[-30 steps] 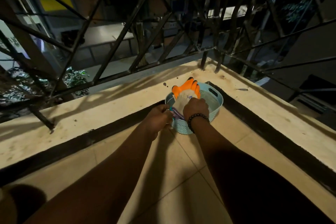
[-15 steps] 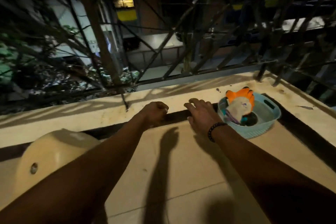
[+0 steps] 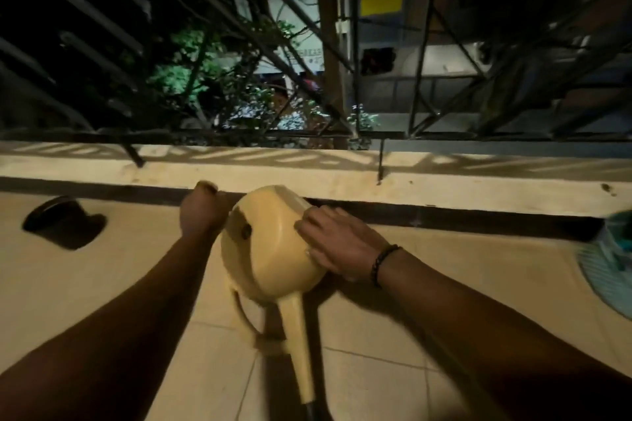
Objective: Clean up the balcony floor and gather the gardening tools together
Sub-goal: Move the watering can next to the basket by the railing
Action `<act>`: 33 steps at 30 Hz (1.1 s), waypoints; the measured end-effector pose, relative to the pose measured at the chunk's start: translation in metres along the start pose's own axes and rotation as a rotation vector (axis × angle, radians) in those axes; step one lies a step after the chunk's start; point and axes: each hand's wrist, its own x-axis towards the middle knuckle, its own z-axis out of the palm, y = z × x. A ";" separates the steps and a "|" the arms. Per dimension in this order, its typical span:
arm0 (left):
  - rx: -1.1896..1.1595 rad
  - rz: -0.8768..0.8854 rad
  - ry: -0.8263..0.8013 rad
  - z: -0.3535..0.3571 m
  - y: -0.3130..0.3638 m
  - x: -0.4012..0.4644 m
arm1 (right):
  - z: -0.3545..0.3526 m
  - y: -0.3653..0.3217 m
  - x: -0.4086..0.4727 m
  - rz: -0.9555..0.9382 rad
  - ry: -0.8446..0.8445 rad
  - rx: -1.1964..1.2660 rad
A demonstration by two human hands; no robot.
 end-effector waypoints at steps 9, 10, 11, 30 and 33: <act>-0.755 -0.816 -0.568 0.060 -0.113 -0.084 | 0.026 -0.025 0.048 -0.161 0.146 -0.122; -0.792 -0.902 -0.596 0.071 -0.115 -0.084 | 0.028 -0.024 0.049 -0.150 0.162 -0.129; -0.840 -0.992 -0.603 0.080 -0.119 -0.083 | 0.030 -0.022 0.050 -0.139 0.173 -0.124; 0.209 0.813 -0.175 -0.031 0.036 0.004 | -0.032 -0.008 0.096 0.447 -0.055 0.483; 0.316 1.085 -0.089 -0.031 0.047 0.006 | -0.039 -0.001 0.075 0.556 -0.099 0.827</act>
